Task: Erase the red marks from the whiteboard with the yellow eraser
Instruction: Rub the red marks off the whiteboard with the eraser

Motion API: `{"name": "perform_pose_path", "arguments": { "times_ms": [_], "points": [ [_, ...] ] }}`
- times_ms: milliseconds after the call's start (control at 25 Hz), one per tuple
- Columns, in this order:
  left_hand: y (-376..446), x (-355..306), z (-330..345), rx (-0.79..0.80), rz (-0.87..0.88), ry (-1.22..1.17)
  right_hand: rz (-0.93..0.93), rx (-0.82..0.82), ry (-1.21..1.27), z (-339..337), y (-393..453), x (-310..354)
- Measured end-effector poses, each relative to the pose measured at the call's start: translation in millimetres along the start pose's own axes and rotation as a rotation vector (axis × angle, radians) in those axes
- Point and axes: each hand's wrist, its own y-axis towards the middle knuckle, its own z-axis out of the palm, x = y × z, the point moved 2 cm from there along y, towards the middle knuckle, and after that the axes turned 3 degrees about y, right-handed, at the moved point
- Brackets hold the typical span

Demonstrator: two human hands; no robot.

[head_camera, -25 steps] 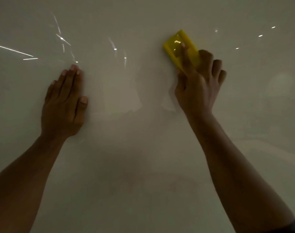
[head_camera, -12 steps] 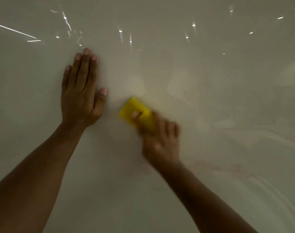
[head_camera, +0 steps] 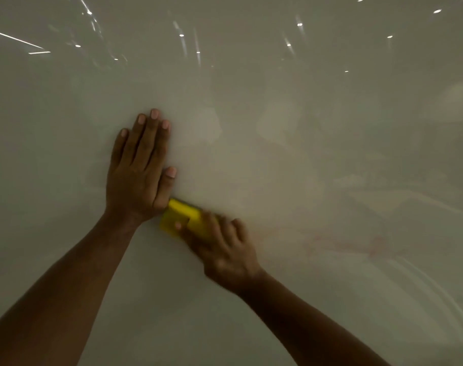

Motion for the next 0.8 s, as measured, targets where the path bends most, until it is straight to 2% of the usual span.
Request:
{"name": "perform_pose_path", "arguments": {
  "times_ms": [80, 120, 160, 240, 280, 320, 400, 440, 480, 520, 640, 680, 720, 800],
  "points": [
    [-1, 0, 0, -0.013, 0.017, -0.006, -0.236, 0.102, -0.011, 0, -22, 5],
    [-1, 1, 1, -0.018, 0.020, -0.006, -0.251, 0.110, -0.041, -2, -24, -3],
    [-1, 1, 2, -0.017, 0.017, -0.008, -0.167, 0.096, -0.066, -4, -23, -12],
    [-1, 1, 3, -0.011, 0.012, -0.009, 0.142, 0.017, -0.060, -9, -20, -29],
    [-2, 1, 3, -0.007, 0.010, -0.007, 0.203, -0.017, -0.039, -9, -25, -25],
    [-2, 0, 2, -0.006, 0.009, -0.006, 0.128, -0.001, -0.020, -5, -34, -13],
    [-3, -1, 1, -0.007, 0.002, -0.014, -0.275, 0.119, -0.001, -4, -58, 10],
    [-5, -2, 0, -0.011, -0.005, -0.019, -0.392, 0.167, -0.007, -8, -66, 7],
    [-6, -4, 0, -0.015, -0.014, -0.023, -0.392, 0.169, -0.013, -13, -67, -3],
    [-8, -5, 0, -0.019, -0.023, -0.023, -0.280, 0.135, -0.029, -18, -64, -16],
    [-11, -7, 1, -0.028, -0.047, -0.021, 0.293, -0.027, -0.050, -28, -49, -44],
    [-10, -8, 1, -0.024, -0.048, -0.018, 0.333, -0.051, -0.034, -24, -49, -35],
    [-9, -9, 0, -0.019, -0.046, -0.014, 0.244, -0.011, -0.015, -18, -51, -20],
    [-9, -10, -2, -0.020, -0.045, -0.012, -0.117, 0.123, 0.014, -11, -61, 5]
  ]
}}
